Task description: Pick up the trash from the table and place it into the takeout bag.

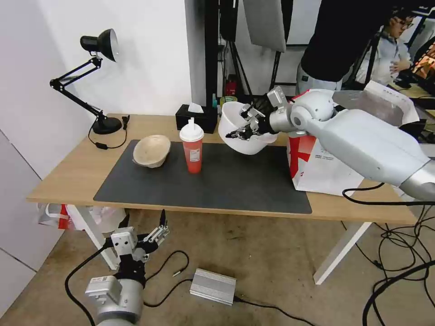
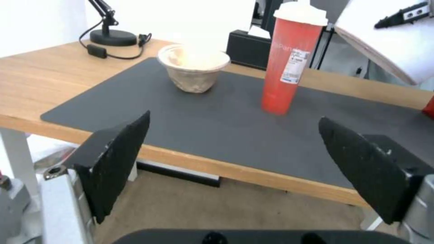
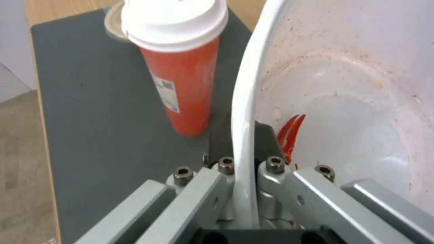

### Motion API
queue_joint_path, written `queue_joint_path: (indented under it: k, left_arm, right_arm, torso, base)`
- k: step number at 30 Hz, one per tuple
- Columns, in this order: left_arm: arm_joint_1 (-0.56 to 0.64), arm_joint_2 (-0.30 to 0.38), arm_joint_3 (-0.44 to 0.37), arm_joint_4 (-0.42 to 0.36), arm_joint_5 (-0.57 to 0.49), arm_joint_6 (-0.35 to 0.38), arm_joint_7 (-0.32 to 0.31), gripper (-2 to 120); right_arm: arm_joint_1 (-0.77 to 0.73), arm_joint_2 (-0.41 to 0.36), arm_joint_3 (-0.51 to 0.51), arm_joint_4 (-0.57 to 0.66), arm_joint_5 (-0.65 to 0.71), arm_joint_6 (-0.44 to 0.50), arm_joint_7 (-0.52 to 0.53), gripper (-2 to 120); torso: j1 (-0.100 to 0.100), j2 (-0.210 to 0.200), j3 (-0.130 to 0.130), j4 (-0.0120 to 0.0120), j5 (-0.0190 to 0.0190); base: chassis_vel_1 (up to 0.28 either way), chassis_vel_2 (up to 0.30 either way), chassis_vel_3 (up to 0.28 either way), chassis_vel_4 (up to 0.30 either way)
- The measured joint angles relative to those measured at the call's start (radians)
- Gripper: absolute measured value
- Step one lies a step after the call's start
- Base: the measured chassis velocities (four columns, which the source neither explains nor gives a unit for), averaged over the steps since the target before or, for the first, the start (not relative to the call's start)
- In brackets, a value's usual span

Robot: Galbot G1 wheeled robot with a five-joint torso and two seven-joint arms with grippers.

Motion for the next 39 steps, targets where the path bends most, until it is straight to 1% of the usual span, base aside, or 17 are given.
queue_joint_path:
  k: [17,39]
  left_arm:
    - [-0.003,0.006,0.0,0.005,0.001,-0.001,-0.002,100]
    - [-0.006,0.006,0.012,0.006,0.001,0.001,-0.002,100]
  right_arm:
    - [0.059,0.06,-0.01,-0.058,0.001,0.015,-0.014,0]
    - [0.113,0.083,-0.017,-0.094,0.006,0.02,-0.026,0]
  torso:
    - [0.0,0.0,0.0,-0.0001,0.0]
    - [0.0,0.0,0.0,-0.0001,0.0001]
  base:
    - [0.0,0.0,0.0,0.0]
    - [0.0,0.0,0.0,0.0]
